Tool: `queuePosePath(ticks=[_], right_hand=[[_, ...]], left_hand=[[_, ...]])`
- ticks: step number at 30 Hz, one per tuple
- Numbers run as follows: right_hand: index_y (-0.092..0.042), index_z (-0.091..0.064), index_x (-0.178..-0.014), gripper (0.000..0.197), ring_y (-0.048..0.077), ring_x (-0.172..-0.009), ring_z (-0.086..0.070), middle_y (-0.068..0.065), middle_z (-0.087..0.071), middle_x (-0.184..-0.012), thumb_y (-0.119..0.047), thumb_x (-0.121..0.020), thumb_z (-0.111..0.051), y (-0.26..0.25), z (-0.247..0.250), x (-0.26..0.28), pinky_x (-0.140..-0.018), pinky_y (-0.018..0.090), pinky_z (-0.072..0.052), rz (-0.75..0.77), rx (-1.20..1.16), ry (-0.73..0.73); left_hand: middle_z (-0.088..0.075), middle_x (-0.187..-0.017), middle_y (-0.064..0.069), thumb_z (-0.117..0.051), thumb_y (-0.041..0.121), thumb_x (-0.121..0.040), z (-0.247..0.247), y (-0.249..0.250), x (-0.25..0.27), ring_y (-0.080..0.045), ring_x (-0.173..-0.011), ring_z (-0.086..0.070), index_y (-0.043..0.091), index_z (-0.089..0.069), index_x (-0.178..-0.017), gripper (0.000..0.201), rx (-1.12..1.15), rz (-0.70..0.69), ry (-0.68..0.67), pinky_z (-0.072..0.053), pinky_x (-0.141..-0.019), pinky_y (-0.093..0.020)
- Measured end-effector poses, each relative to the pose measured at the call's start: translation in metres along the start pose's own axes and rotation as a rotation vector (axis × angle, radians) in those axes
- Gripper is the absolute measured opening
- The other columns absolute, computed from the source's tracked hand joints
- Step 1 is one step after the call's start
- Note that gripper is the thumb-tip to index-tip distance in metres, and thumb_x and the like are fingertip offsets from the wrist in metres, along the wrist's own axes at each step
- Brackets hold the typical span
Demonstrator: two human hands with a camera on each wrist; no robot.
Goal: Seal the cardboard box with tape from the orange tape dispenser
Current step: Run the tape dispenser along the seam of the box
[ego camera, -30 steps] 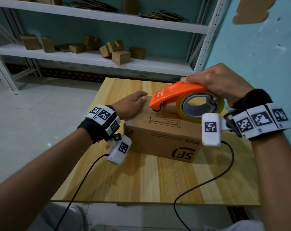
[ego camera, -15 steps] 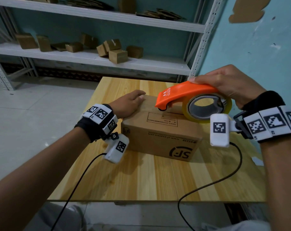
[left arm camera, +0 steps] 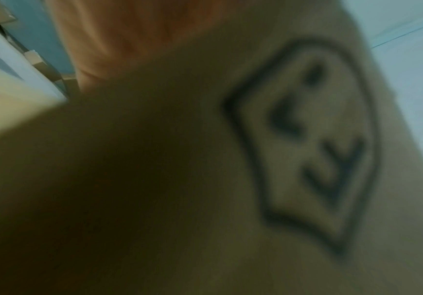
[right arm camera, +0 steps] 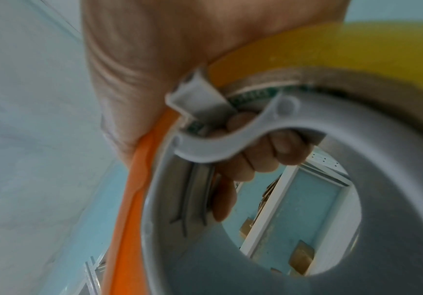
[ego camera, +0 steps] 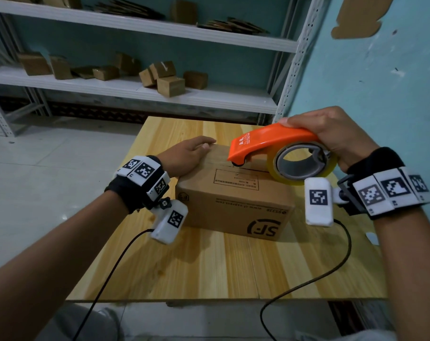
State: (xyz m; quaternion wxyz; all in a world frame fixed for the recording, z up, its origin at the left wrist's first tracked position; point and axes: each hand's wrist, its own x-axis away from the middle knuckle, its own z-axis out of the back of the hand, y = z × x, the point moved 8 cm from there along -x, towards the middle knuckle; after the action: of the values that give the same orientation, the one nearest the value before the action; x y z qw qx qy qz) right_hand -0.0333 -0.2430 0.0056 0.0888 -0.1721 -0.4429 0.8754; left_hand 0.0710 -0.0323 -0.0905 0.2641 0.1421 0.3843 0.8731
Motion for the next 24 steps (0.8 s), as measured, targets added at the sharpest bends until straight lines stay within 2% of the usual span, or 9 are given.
queuePosePath(ticks=[5,8,10,13,15,17,19,22,24], right_hand=[[0.008,-0.071,-0.092,0.050,0.012,-0.057,-0.059,0.012,-0.063,-0.069,-0.041,-0.084,-0.074,-0.005,-0.010,-0.002,-0.069,0.024,-0.046,0.009,-0.023,0.013],[0.004,-0.074,-0.089,0.046,0.008,-0.053,-0.059,0.002,-0.063,-0.060,-0.041,-0.084,-0.073,-0.009,-0.017,-0.003,-0.068,0.023,-0.045,0.005,-0.017,0.008],[0.003,-0.074,-0.089,0.044,0.004,-0.050,-0.059,-0.002,-0.063,-0.056,-0.041,-0.085,-0.072,-0.012,-0.019,-0.004,-0.066,0.021,-0.045,0.012,-0.001,0.006],[0.001,-0.075,-0.091,0.044,0.002,-0.051,-0.060,-0.003,-0.065,-0.058,-0.042,-0.085,-0.072,-0.016,-0.022,-0.004,-0.064,0.018,-0.044,0.025,0.026,-0.004],[0.002,-0.075,-0.093,0.045,0.003,-0.052,-0.061,0.001,-0.067,-0.062,-0.042,-0.085,-0.072,-0.018,-0.024,-0.004,-0.064,0.018,-0.044,0.031,0.034,-0.011],[0.003,-0.074,-0.096,0.047,0.005,-0.054,-0.061,0.006,-0.068,-0.068,-0.042,-0.084,-0.072,-0.018,-0.024,-0.003,-0.065,0.018,-0.045,0.033,0.037,-0.010],[0.004,-0.074,-0.097,0.049,0.007,-0.055,-0.061,0.011,-0.069,-0.073,-0.043,-0.085,-0.072,-0.017,-0.022,-0.004,-0.068,0.020,-0.046,0.035,0.038,0.003],[0.006,-0.073,-0.097,0.050,0.008,-0.054,-0.059,0.011,-0.067,-0.072,-0.043,-0.085,-0.071,-0.015,-0.019,-0.003,-0.070,0.023,-0.046,0.025,0.025,0.026],[0.008,-0.072,-0.097,0.052,0.007,-0.052,-0.058,0.010,-0.065,-0.070,-0.042,-0.085,-0.072,-0.014,-0.019,-0.003,-0.069,0.023,-0.045,0.018,0.019,0.025]], left_hand=[[-0.046,-0.137,-0.003,-0.028,0.034,-0.104,0.010,-0.006,0.006,-0.017,-0.114,-0.046,0.032,-0.044,-0.139,0.038,-0.028,0.015,0.016,-0.038,-0.094,-0.033],[-0.043,-0.143,-0.003,-0.026,0.035,-0.104,0.014,-0.011,0.008,-0.020,-0.126,-0.042,0.031,-0.041,-0.141,0.040,-0.048,0.038,0.020,-0.034,-0.101,-0.035],[-0.043,-0.144,-0.002,-0.025,0.038,-0.104,0.016,-0.012,0.008,-0.019,-0.125,-0.042,0.031,-0.041,-0.141,0.041,-0.033,0.053,0.022,-0.034,-0.099,-0.033],[-0.045,-0.139,0.000,-0.023,0.042,-0.104,0.018,-0.012,0.010,-0.017,-0.114,-0.046,0.032,-0.042,-0.141,0.043,0.018,0.097,0.018,-0.038,-0.088,-0.031],[-0.043,-0.143,-0.002,-0.024,0.041,-0.104,0.020,-0.009,0.008,-0.021,-0.123,-0.045,0.029,-0.040,-0.143,0.044,-0.030,0.088,0.021,-0.035,-0.094,-0.030],[-0.031,-0.153,-0.004,-0.024,0.040,-0.104,0.018,-0.006,0.005,-0.023,-0.138,-0.031,0.027,-0.033,-0.147,0.045,-0.163,0.052,0.017,-0.026,-0.107,-0.033],[-0.011,-0.160,-0.004,-0.023,0.043,-0.103,0.012,-0.007,0.003,-0.025,-0.147,-0.010,0.030,-0.023,-0.150,0.049,-0.326,0.060,0.019,-0.012,-0.118,-0.041],[0.001,-0.160,0.003,-0.011,0.052,-0.100,0.001,-0.010,-0.001,-0.022,-0.148,0.008,0.031,-0.010,-0.152,0.057,-0.536,0.046,0.007,0.002,-0.120,-0.044],[0.004,-0.161,0.002,0.000,0.062,-0.089,-0.003,-0.015,-0.005,-0.022,-0.148,0.010,0.033,-0.005,-0.152,0.070,-0.625,0.003,-0.013,-0.002,-0.120,-0.047]])
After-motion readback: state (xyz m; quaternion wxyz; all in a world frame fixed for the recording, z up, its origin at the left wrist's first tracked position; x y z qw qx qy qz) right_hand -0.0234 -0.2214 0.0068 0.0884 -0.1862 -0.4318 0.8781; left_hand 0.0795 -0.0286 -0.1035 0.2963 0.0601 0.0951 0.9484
